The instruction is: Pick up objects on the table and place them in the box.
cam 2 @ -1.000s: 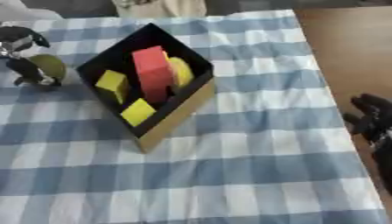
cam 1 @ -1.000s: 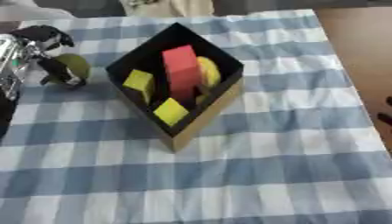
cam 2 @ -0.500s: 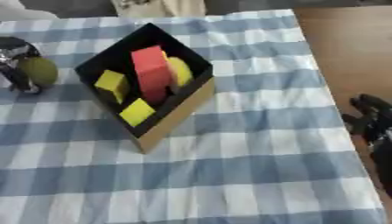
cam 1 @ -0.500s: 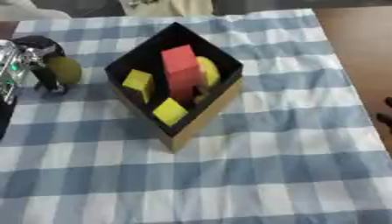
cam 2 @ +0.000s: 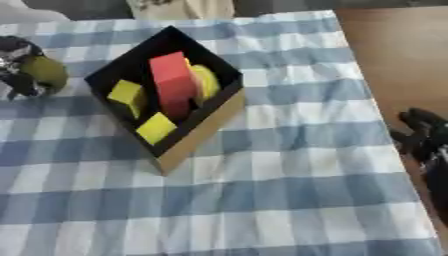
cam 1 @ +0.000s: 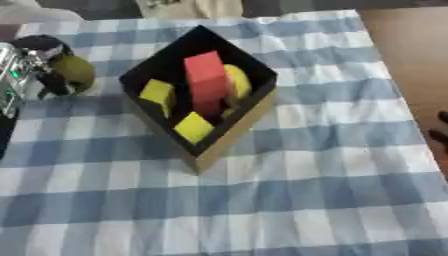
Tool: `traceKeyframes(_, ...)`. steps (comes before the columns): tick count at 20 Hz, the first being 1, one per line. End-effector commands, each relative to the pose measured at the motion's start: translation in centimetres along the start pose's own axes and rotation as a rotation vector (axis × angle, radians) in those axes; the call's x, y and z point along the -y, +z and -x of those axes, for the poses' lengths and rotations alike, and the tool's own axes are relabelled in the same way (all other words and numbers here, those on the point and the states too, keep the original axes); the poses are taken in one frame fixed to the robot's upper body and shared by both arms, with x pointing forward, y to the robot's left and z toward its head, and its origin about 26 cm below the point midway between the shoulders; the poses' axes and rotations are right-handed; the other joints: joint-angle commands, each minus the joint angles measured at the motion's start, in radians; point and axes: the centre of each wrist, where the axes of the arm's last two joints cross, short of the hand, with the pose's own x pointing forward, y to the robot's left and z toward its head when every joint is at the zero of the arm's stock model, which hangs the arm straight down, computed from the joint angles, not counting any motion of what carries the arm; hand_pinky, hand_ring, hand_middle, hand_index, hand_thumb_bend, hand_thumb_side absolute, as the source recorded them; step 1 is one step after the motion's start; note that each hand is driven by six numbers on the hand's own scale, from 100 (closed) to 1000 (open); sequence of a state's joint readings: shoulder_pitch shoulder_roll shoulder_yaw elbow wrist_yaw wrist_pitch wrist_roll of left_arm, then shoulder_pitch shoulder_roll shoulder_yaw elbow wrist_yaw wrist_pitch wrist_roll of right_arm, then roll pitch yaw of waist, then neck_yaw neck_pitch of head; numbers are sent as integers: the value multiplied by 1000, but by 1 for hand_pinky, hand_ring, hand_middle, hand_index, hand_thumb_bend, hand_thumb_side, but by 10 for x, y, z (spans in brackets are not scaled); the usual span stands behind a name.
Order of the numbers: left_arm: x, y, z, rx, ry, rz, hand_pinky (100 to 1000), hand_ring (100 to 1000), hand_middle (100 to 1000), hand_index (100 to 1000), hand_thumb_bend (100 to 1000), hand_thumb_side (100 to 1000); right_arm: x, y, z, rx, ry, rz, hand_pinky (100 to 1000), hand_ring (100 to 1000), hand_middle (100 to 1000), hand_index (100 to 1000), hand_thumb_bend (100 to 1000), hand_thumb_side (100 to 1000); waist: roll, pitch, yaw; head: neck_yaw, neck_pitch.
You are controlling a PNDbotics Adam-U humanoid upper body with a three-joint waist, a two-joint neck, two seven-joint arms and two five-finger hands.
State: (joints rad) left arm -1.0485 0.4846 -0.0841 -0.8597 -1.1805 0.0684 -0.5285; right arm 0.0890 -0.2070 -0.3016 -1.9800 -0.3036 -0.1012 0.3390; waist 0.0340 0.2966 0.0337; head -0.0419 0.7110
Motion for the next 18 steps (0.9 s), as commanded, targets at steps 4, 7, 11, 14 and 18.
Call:
traceKeyframes(4,-60,33,-13,67,-91,-202,713,666,563,669,200,100,4,-1,-8,20,22,-15,913,1000,413,844,100,657,-10,-23,4,-11,5)
traceKeyframes(7,-76,51,-40,171,-171,-267,713,665,561,670,204,100,6,-1,-9,25,21,-18,913,1000,414,844,100,652,-9,-32,5,-18,9)
traceKeyframes(11,-88,73,-76,330,-204,-313,714,664,560,674,194,100,6,-2,-10,27,14,-26,913,1000,414,844,100,648,-9,-40,2,-20,11)
traceKeyframes(14,-89,82,-95,404,-205,-322,713,661,558,674,193,100,6,-2,-10,29,10,-28,912,1000,414,843,100,644,-9,-44,-4,-17,9)
traceKeyframes(18,-85,88,-109,450,-203,-319,712,659,556,674,187,100,7,-2,-10,30,9,-26,912,1000,414,843,100,646,-7,-45,-8,-14,10)
